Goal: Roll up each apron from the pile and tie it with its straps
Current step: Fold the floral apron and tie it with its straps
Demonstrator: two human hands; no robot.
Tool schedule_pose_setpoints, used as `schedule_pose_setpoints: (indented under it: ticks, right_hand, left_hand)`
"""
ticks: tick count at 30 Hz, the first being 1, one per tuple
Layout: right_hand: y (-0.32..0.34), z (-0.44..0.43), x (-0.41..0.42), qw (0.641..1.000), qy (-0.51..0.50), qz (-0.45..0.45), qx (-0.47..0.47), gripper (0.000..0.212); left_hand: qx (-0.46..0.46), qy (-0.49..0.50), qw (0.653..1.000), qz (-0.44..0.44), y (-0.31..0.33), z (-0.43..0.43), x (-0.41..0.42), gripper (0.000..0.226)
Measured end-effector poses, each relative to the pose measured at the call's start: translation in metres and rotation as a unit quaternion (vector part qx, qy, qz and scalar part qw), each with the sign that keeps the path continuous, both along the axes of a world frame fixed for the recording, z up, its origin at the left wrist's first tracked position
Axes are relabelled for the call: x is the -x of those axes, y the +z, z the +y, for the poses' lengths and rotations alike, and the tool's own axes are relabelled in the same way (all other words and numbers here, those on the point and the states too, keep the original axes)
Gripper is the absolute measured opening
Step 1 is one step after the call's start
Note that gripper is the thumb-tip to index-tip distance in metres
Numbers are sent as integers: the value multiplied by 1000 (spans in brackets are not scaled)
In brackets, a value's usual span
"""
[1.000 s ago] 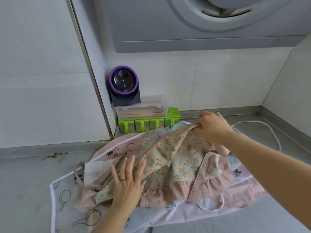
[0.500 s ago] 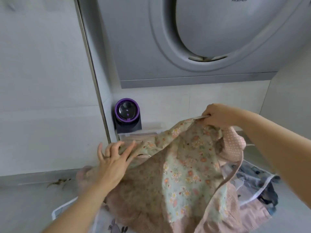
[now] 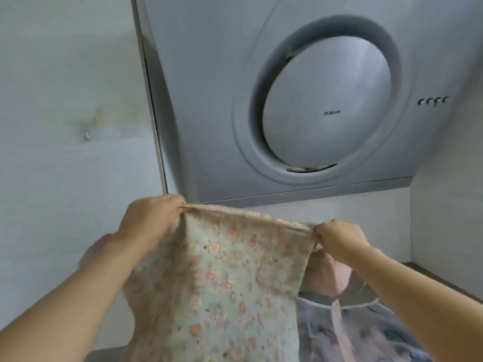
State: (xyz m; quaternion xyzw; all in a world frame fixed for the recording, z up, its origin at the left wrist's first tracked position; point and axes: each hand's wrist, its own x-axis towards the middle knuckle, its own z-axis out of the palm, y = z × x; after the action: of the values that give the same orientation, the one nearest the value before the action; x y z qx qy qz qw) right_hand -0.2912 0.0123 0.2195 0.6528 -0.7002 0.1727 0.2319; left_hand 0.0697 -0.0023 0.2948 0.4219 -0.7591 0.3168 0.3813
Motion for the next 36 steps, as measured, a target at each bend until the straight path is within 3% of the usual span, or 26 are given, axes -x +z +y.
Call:
schedule_pose_setpoints:
  ticks: [1, 3, 9, 11, 13, 15, 16, 18, 20, 24, 27, 30, 32, 36]
  right_hand:
    - [-7, -1, -4, 995, -40, 4, -90, 18]
    - [-6, -3, -7, 990, -62, -21, -123, 16]
    - [-8, -11, -13, 956, -8, -181, -232, 11]
    - [-1, -5, -6, 923, 51, -322, -205, 16]
    - [10, 5, 4, 883, 126, -449, -60, 26]
    - [23, 14, 10, 883, 146, -420, 150, 30]
    - [27, 16, 12, 893, 151, -379, 191, 29]
    - [31, 19, 16, 959, 123, -243, 82, 30]
    - [31, 19, 25, 986, 45, -150, -48, 30]
    - [48, 18, 33, 964, 109, -236, -49, 33]
    - [60, 29, 31, 948, 146, -217, -183, 40]
    - [59, 35, 24, 938, 121, -187, -265, 32]
    - [52, 34, 17, 921, 153, -258, -248, 28]
    - [49, 31, 1, 869, 216, -432, -111, 26]
  left_hand:
    - [-6, -8, 999, -42, -10, -3, -3, 38]
    - [4, -2, 999, -50, -14, -6, -8, 43]
    - [42, 13, 999, -12, 2, 0, -12, 18]
    - [14, 26, 1000, -1, 11, -1, -20, 24]
    - [-40, 41, 998, 19, 16, -2, -29, 39]
    - [-99, 31, 993, 63, 13, -5, -33, 51]
    - [-145, 32, 987, 67, 6, -8, -33, 53]
    - [-258, 64, 964, -17, -13, -16, -30, 56]
    - [-327, 77, 938, -82, -29, -23, -29, 57]
    - [-275, 0, 961, 1, -25, -36, -34, 61]
    - [-247, 5, 969, 14, -19, -40, -36, 52]
    - [-222, 25, 975, -5, -15, -42, -32, 43]
    - [-199, 27, 980, -2, -10, -41, -27, 41]
    - [-187, 60, 979, 47, 0, -49, -21, 44]
